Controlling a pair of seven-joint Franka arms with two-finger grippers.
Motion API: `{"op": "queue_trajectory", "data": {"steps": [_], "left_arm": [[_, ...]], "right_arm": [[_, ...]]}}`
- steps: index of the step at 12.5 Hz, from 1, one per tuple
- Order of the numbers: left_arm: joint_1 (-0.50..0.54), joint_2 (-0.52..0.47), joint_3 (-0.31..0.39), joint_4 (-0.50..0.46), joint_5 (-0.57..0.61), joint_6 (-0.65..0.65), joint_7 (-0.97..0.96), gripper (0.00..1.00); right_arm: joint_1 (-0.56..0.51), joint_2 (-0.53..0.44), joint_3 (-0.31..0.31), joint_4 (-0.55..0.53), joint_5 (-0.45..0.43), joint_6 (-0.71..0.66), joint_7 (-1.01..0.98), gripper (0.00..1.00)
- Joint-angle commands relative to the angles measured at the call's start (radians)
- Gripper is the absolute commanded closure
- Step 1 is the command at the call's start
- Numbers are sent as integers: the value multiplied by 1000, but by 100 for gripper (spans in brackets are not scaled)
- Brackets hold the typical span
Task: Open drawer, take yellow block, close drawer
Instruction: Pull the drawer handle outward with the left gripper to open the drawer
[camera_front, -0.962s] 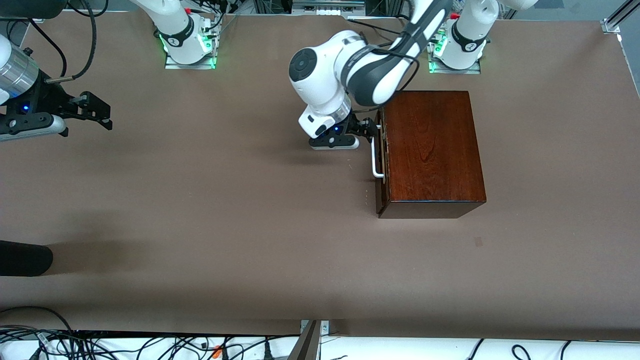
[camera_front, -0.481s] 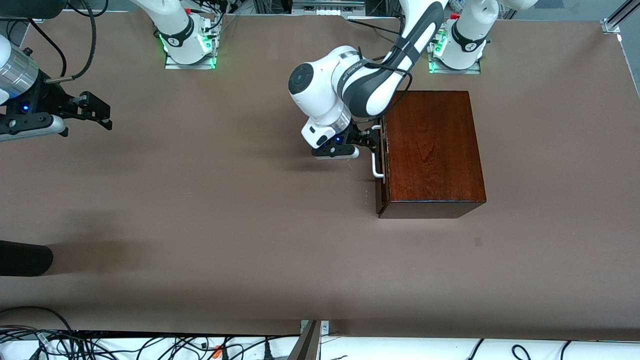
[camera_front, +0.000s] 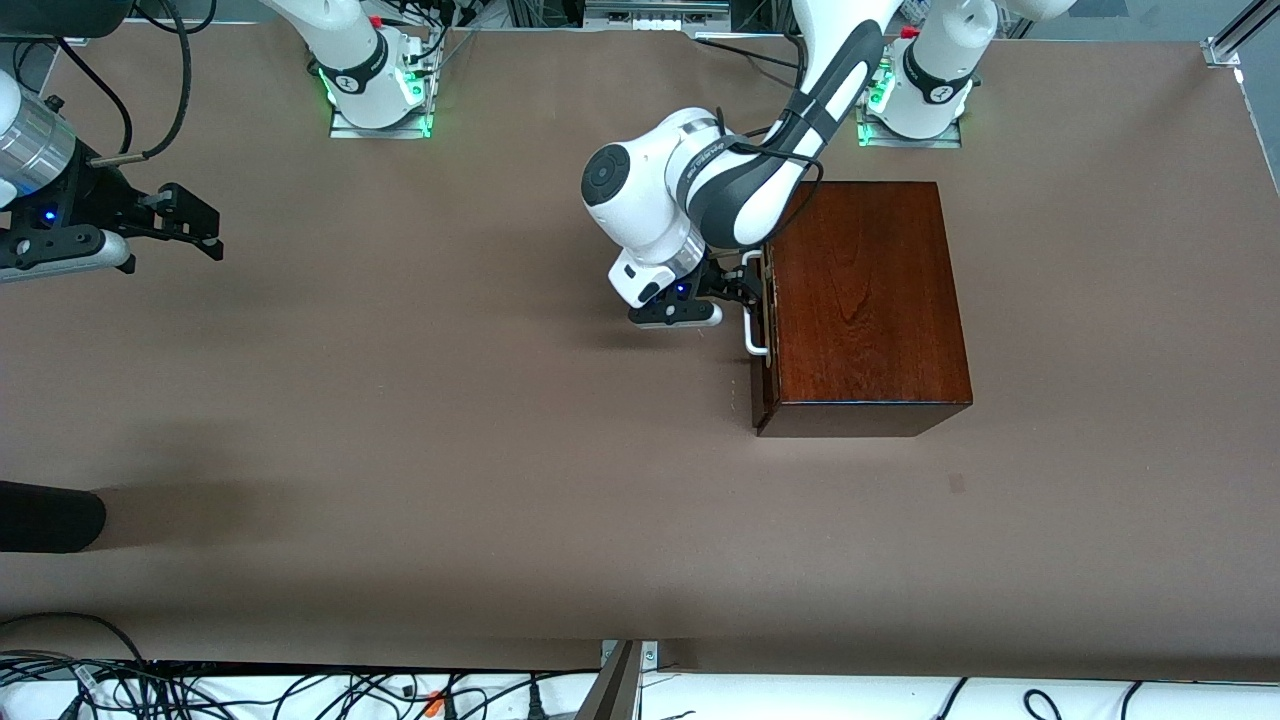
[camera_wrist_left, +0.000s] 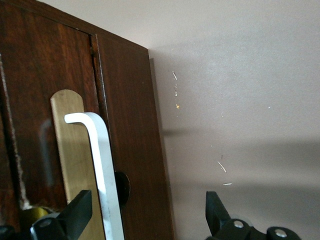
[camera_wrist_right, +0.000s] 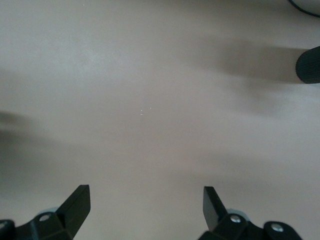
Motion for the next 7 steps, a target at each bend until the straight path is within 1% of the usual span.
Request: {"op": "queue_trajectory", "data": {"steps": [1,4,5,7], "left_arm": [[0,29,0,18,33,4,-32,0],[3,30,-3,27,10,5,-48,0],[-2,30,-3,28,-20,14,-70,0],[-9,29,-13,28,-92,79,-115,0]], "right_arm": [[-6,-8,-3,20,-4,-18,-9,0],[-6,-5,-2,20,-13,-17,-9,0],[-6,1,-2,23,-10,-12,-9,0],[-3,14,-2,25,-11,-3,-5,0]]}}
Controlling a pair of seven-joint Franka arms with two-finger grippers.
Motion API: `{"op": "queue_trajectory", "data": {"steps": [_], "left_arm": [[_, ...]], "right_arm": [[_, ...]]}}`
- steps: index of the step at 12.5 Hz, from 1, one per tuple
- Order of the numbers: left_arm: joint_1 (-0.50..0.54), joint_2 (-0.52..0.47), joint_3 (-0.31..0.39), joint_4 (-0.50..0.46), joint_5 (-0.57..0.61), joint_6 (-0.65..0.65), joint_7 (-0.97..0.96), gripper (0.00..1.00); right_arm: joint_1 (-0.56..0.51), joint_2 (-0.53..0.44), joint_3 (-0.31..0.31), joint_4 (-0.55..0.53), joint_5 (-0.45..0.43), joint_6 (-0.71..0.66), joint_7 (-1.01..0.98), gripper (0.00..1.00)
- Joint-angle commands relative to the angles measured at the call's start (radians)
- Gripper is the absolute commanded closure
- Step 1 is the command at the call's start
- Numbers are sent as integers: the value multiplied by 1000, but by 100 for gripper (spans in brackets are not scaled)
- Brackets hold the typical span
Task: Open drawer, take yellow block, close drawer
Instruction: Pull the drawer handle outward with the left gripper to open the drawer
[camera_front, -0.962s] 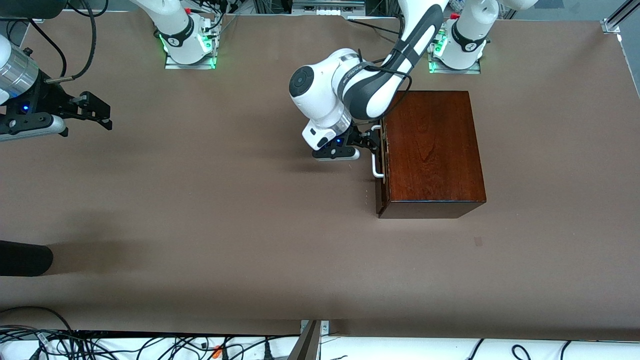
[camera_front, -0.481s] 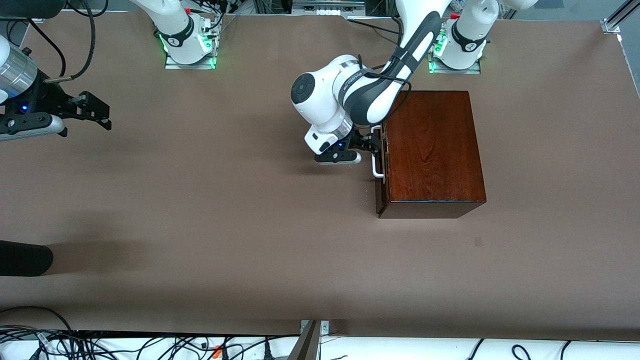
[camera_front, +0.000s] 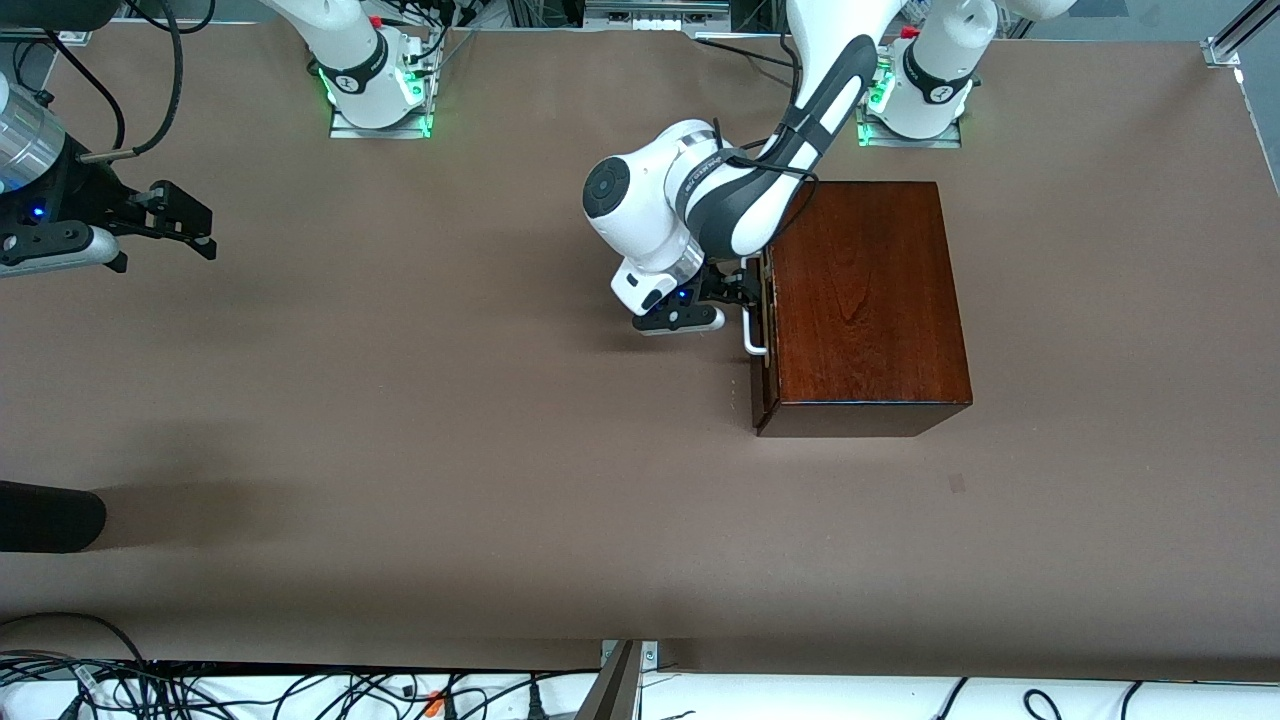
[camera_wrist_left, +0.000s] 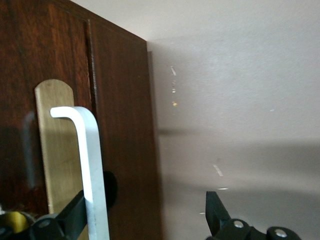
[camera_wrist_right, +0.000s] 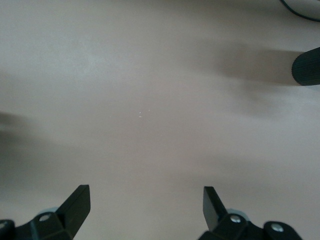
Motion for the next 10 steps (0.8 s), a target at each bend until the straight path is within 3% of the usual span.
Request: {"op": "queue_trajectory", "data": {"steps": [1,5,10], "left_arm": [[-12,9,-15,25,-93,61,-53,0],[-23,11,-18,27,-234,177,-53,0],[-64,12,-18,33,-377,252,-58,0]], "right_arm": [[-1,28,4,28,-7,-1,-4,0],[15,63,13,61,-4,97,7,0],[7,63,8,55,-1,83,7,0]]}}
